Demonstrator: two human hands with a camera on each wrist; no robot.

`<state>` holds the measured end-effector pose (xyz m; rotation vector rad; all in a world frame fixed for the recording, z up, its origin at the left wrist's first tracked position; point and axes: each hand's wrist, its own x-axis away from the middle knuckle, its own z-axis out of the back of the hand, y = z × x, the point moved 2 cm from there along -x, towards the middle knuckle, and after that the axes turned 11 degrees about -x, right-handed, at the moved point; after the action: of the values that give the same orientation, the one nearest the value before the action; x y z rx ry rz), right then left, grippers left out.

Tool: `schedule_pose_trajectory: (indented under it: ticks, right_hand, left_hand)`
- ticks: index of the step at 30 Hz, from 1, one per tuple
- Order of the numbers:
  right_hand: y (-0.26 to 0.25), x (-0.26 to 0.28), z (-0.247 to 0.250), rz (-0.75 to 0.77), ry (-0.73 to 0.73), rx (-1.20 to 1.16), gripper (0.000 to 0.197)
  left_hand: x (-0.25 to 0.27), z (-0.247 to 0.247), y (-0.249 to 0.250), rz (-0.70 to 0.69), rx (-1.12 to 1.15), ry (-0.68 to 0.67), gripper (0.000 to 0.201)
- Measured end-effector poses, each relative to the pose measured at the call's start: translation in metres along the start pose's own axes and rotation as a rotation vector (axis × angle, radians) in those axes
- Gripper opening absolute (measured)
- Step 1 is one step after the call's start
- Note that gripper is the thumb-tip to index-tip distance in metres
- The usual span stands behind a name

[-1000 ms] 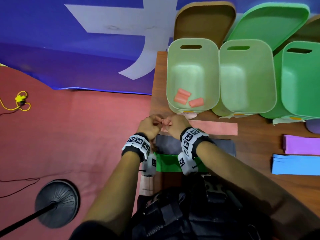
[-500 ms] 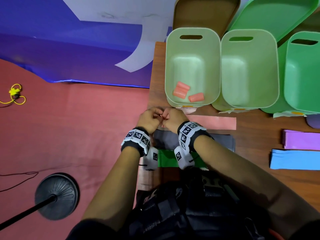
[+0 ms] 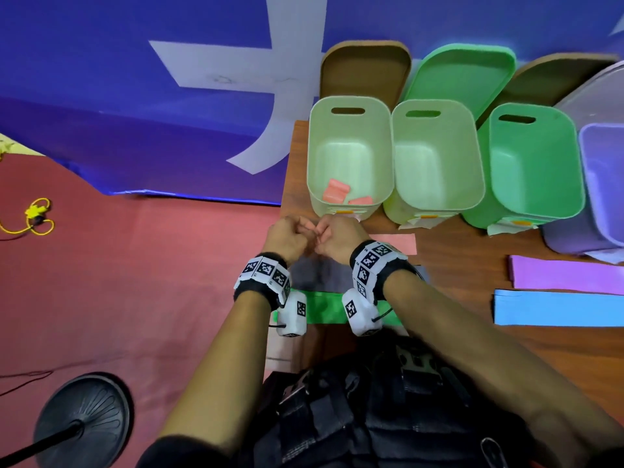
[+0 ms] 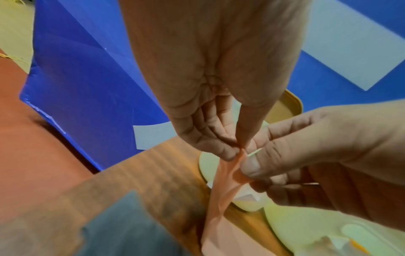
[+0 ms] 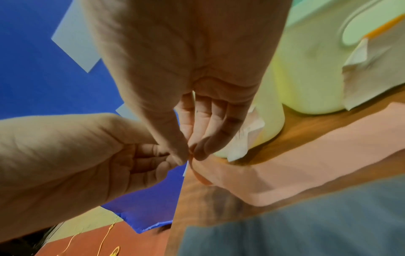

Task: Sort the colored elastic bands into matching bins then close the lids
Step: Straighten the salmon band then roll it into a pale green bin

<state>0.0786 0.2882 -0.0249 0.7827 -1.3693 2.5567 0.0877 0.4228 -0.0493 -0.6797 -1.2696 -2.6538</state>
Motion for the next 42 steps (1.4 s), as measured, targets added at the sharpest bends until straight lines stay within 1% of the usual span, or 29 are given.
schedule_pose_trajectory:
  ticks: [4,7,9,11,13,14,16,18,22,26,30,34,36,39,42]
  right_hand:
    - [0.005,0.017,0.038,-0.004,0.066,0.007,0.018]
    - [0.008,0.030,0.070,0.006,0.159,0.030,0.011]
    - [0.011,0.037,0.090,-0.001,0.220,0.007,0.013]
    - [0.016,0.042,0.110,-0.001,0.269,-0.016,0.018]
    - [0.018,0.048,0.131,0.020,0.316,-0.037,0.023]
    - [0.019,0.051,0.142,0.039,0.341,-0.056,0.023]
    - [0.021,0.057,0.161,0.076,0.390,-0.097,0.016]
    - [0.022,0.063,0.178,0.114,0.436,-0.148,0.010]
    - [0.023,0.070,0.207,0.179,0.537,-0.236,0.016]
    - [0.020,0.075,0.225,0.240,0.587,-0.248,0.025]
    - [0.013,0.080,0.235,0.311,0.638,-0.406,0.023]
    - [0.000,0.086,0.242,0.401,0.621,-0.575,0.015]
    - [-0.009,0.091,0.246,0.441,0.617,-0.629,0.012]
    - [-0.018,0.096,0.252,0.496,0.619,-0.656,0.014]
    - [-0.024,0.102,0.255,0.539,0.614,-0.694,0.018]
  left_hand:
    - [0.000,-0.013,0.030,-0.081,0.033,-0.015,0.020]
    - [0.002,-0.023,0.055,-0.117,0.069,-0.038,0.018]
    - [0.003,-0.030,0.073,-0.144,0.094,-0.052,0.019]
    - [0.001,-0.035,0.091,-0.170,0.071,-0.056,0.020]
    - [-0.001,-0.037,0.112,-0.194,0.025,-0.055,0.015]
    - [-0.001,-0.038,0.123,-0.211,0.018,-0.051,0.013]
    - [-0.001,-0.040,0.146,-0.256,0.012,-0.042,0.008]
    - [-0.001,-0.042,0.169,-0.319,0.011,-0.022,0.010]
    - [0.001,-0.044,0.209,-0.428,-0.002,0.045,0.011]
    - [0.004,-0.045,0.232,-0.478,-0.007,0.084,0.014]
    - [0.008,-0.039,0.246,-0.529,0.048,0.074,0.016]
    - [0.014,-0.027,0.260,-0.555,0.108,0.087,0.014]
    - [0.019,-0.020,0.268,-0.597,0.158,0.105,0.017]
    - [0.024,-0.013,0.277,-0.665,0.186,0.106,0.012]
    - [0.027,-0.010,0.283,-0.682,0.222,0.090,0.009]
